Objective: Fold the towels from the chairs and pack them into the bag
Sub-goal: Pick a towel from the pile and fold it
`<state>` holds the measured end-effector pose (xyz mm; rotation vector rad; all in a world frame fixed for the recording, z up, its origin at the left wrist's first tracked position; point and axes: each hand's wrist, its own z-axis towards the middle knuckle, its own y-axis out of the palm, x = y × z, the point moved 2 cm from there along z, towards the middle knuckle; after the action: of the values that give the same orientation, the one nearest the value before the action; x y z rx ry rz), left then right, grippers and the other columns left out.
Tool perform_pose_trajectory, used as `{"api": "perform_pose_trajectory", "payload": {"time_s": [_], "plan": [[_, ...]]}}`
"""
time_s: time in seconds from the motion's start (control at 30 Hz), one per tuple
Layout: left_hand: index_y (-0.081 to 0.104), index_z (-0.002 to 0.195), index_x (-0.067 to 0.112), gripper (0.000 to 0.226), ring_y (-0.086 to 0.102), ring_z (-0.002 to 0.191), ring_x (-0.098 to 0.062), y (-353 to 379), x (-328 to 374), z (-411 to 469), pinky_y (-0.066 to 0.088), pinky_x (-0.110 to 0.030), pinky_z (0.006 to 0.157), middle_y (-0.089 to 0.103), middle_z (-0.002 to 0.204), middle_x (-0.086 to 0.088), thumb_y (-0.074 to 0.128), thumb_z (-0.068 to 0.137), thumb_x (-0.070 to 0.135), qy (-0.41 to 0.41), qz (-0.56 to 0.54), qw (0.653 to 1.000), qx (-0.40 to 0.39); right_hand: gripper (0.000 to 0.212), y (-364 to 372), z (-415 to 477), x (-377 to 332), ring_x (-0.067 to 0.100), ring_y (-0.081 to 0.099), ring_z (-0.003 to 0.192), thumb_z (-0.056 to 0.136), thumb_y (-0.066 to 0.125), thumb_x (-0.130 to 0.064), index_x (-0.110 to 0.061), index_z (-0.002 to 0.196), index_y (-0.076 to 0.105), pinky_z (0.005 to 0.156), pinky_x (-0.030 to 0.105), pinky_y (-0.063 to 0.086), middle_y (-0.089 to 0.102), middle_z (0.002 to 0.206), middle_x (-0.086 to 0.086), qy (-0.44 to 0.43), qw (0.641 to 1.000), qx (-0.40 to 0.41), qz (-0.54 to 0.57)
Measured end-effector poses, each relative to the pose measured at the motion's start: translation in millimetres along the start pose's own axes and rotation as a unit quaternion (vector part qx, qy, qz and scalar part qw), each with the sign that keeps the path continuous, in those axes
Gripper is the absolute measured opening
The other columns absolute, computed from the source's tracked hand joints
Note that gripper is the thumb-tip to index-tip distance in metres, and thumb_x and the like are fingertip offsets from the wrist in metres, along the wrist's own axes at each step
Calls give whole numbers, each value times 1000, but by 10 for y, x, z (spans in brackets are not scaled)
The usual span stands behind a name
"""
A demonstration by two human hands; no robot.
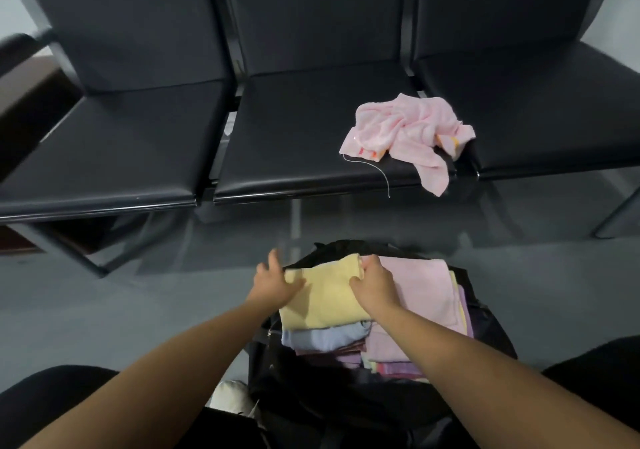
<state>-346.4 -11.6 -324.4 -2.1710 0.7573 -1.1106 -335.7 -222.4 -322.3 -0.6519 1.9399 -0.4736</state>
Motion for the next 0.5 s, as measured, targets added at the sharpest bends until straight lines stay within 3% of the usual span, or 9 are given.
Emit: {"api": "perform_pose_trajectory", "payload": {"time_s": [0.07, 0.13, 0.27, 0.33, 0.37, 0.43, 0.5], "plan": [[16, 160, 31, 84, 27, 150, -31, 114, -50, -14, 32, -47, 119, 14, 166, -9, 65, 94, 46, 102, 96, 990, -17, 41, 65, 12, -19, 29, 60, 105, 97, 60, -14, -4, 135, 47, 75, 27, 39, 62, 124, 14, 16, 999, -26, -28], [18, 160, 36, 77, 15, 155, -24, 257, -21, -41, 20, -45, 124, 4, 170, 0, 58, 97, 52, 204, 186, 958, -74, 40, 84, 20, -47, 31, 60, 110, 96, 61, -13, -4, 134, 50, 75, 26, 37, 62, 127, 15, 37, 998, -37, -35], [-1, 161, 38, 81, -5, 157, -16, 418, 58, -141, -3, -42, 127, -14, 170, 4, 48, 99, 59, 293, 312, 890, -157, 28, -38, 6, -30, 30, 59, 104, 102, 50, -16, -10, 129, 53, 75, 30, 40, 62, 123, 12, 1, 994, 45, -101], [-10, 158, 45, 88, -1, 157, -21, 429, 76, -148, -2, -47, 127, -10, 171, -1, 48, 96, 67, 292, 357, 871, -169, 31, -116, 40, 73, 30, 55, 119, 104, 43, -19, -15, 133, 54, 89, 35, 45, 59, 131, 10, -64, 969, 71, -227], [-13, 156, 48, 89, 6, 157, -26, 424, 105, -142, 4, -52, 126, -3, 171, -5, 46, 94, 71, 289, 378, 863, -172, 36, -137, 79, 160, 29, 48, 131, 105, 41, -21, -19, 139, 52, 103, 39, 41, 54, 143, 9, -83, 954, 46, -285], [-12, 155, 51, 87, 23, 150, -35, 430, 175, -124, 21, -56, 120, 15, 166, -13, 40, 91, 77, 294, 421, 840, -174, 48, -155, 184, 384, 26, 21, 154, 108, 35, -25, -26, 156, 36, 122, 47, 20, 25, 168, 7, -72, 937, -66, -336], [-7, 156, 51, 83, 33, 143, -38, 473, 207, -121, 32, -57, 113, 23, 160, -16, 35, 90, 80, 305, 455, 817, -180, 54, -175, 259, 582, 22, -2, 159, 111, 27, -31, -31, 164, 15, 125, 53, 4, -2, 173, 2, -66, 916, -150, -366]]}}
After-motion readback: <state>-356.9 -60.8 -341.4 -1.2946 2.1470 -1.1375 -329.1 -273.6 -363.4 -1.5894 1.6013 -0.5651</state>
